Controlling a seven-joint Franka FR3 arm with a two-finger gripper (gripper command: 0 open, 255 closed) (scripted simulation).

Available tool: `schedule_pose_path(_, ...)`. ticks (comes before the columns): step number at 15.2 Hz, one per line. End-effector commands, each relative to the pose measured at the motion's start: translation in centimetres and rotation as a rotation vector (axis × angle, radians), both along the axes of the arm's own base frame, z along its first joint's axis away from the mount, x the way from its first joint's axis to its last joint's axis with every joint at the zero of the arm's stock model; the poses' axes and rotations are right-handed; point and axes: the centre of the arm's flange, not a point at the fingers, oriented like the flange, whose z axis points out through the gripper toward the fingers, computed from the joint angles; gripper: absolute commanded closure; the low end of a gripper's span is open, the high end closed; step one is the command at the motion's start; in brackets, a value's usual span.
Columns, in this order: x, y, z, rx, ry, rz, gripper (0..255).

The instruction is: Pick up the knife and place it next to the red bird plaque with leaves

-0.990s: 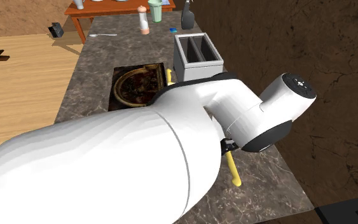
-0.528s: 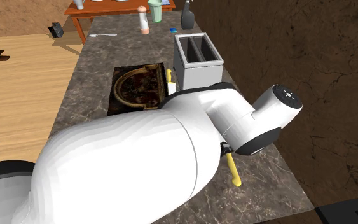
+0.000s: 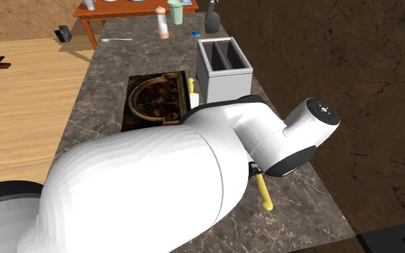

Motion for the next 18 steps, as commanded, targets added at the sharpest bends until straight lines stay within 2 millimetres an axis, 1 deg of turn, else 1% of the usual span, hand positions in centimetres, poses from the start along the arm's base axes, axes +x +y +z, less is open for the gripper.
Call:
schedule_pose_path(1,0.0,0.0,0.0,0.0,0.0,0.0,255)
schedule_pose_path(10,0.0,0.0,0.0,0.0,0.0,0.0,255)
schedule_pose_path(18,0.0,0.0,4.2,0.0,0.0,0.0,255)
